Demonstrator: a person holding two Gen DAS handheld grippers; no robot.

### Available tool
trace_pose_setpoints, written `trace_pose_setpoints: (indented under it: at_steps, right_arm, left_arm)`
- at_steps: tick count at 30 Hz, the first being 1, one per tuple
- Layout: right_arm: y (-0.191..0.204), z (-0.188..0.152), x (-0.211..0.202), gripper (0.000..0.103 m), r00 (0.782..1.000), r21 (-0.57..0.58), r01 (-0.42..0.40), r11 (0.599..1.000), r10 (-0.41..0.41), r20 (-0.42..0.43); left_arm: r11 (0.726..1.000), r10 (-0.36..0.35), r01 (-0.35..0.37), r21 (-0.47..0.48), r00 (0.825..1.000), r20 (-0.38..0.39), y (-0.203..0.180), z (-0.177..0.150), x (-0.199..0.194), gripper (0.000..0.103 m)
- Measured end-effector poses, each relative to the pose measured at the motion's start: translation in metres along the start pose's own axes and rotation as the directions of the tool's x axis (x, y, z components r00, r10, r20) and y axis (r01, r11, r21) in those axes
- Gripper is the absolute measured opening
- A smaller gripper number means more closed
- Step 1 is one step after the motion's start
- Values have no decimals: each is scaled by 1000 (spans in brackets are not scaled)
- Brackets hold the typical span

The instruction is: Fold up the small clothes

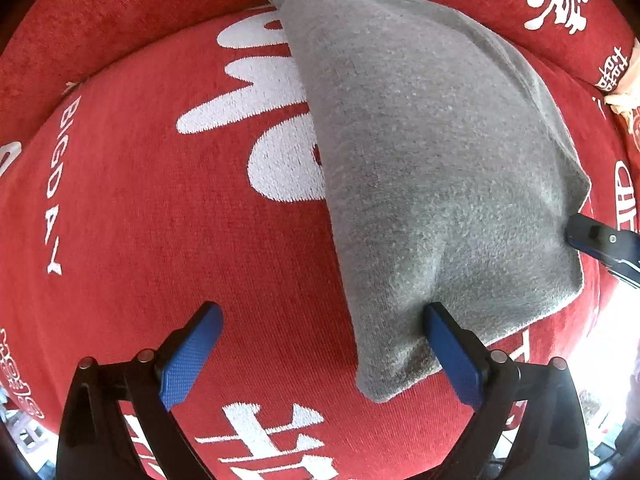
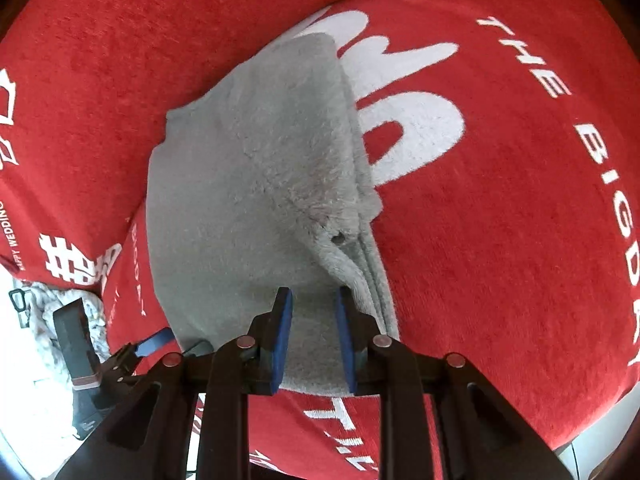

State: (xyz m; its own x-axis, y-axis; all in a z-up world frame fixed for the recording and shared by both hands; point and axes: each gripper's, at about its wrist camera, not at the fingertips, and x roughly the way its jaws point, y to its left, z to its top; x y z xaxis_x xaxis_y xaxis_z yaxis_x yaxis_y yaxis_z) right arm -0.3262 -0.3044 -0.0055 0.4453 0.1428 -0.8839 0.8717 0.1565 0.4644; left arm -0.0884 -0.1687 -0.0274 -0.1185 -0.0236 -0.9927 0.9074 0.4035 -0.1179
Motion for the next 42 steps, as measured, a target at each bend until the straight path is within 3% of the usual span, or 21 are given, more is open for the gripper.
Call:
trace_pose_setpoints:
  at_steps: [4, 6, 11, 18, 27, 37, 40, 42]
  right_arm:
    - [-3, -5, -12, 35, 1000, 3, -3, 1000, 3, 12]
    - [-7, -5, -19, 49, 999, 15, 14, 1000, -14, 30]
    - [-20, -3, -27, 51, 999, 67, 11, 998, -14, 41]
    - [-25, 4, -31, 63, 998, 104, -7, 995, 0, 61]
    - [-24, 11, -30, 69, 998, 112, -11, 994, 3, 64]
    - [-32, 20, -33, 70, 998, 117, -8, 993, 0, 67]
    - [-32, 24, -33, 70, 998, 104, -16, 994, 9, 66]
    - [-33, 31, -32, 70, 998, 90, -29, 995, 24, 65]
  left_arm:
    - [1000, -15, 15, 7, 1000, -5, 4, -2, -5, 100]
    - [1000, -19, 19, 5, 1000, -7, 5, 0, -8, 100]
    - [1000, -20, 20, -5, 1000, -4, 11, 7, -17, 100]
    - [999, -28, 28, -17, 1000, 14, 11, 24, -34, 100]
    - [1000, -24, 24, -18, 1000, 19, -4, 45, -43, 101]
    - [998, 13, -13, -56, 1000, 6, 5, 38, -33, 100]
    - [997, 0, 1, -78, 1000, 22, 23, 40, -39, 100]
    - [994, -59, 63, -90, 997, 40, 36, 45, -44, 100]
